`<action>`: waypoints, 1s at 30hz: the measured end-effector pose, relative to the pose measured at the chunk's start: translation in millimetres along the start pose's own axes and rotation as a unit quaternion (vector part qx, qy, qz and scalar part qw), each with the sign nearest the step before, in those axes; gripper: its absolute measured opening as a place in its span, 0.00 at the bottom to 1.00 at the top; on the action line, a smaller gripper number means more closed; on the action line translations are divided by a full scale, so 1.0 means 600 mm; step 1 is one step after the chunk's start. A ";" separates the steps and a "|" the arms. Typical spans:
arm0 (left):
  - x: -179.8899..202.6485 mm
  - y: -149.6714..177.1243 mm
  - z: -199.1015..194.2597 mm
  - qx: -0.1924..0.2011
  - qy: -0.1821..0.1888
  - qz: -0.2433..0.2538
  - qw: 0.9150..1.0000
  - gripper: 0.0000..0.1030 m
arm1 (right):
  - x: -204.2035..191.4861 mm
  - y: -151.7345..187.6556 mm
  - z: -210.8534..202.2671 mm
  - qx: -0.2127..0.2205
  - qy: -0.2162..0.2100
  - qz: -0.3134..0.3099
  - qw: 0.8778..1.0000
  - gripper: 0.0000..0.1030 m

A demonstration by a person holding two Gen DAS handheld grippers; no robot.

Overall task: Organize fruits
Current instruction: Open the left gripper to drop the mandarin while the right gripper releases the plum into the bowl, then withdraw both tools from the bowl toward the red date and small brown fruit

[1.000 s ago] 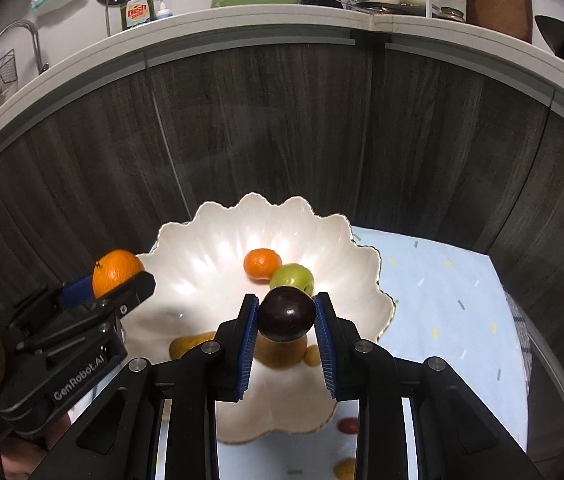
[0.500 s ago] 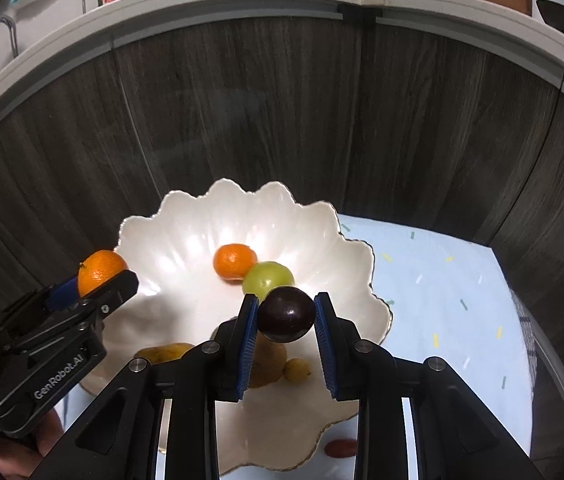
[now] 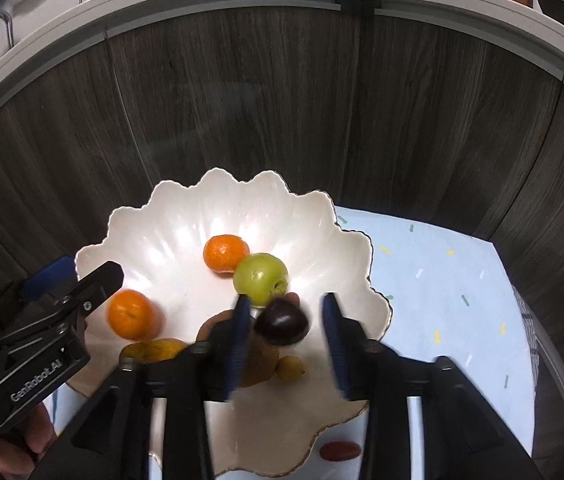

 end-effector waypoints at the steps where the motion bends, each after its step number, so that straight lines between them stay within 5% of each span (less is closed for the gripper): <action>1: -0.001 0.000 0.000 -0.002 -0.001 0.001 1.000 0.74 | 0.001 -0.001 -0.003 0.004 0.004 0.000 1.000 0.58; 12: 0.019 0.006 -0.019 0.001 0.002 0.004 1.000 0.90 | 0.022 -0.004 -0.037 0.023 0.025 0.004 0.999 0.76; 30: 0.122 0.041 -0.090 0.000 -0.010 0.047 0.999 0.91 | 0.103 0.032 -0.129 0.050 0.030 0.028 0.998 0.76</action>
Point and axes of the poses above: each gripper's, at about its wrist camera, not at the fingertips, and z roughly the way its jaws point, x to its right, y to its underside, the point moved 10 cm from there along z, roughly the way its jaws point, and after that the axes turned 9 degrees about -x, right-handed, at the moved point
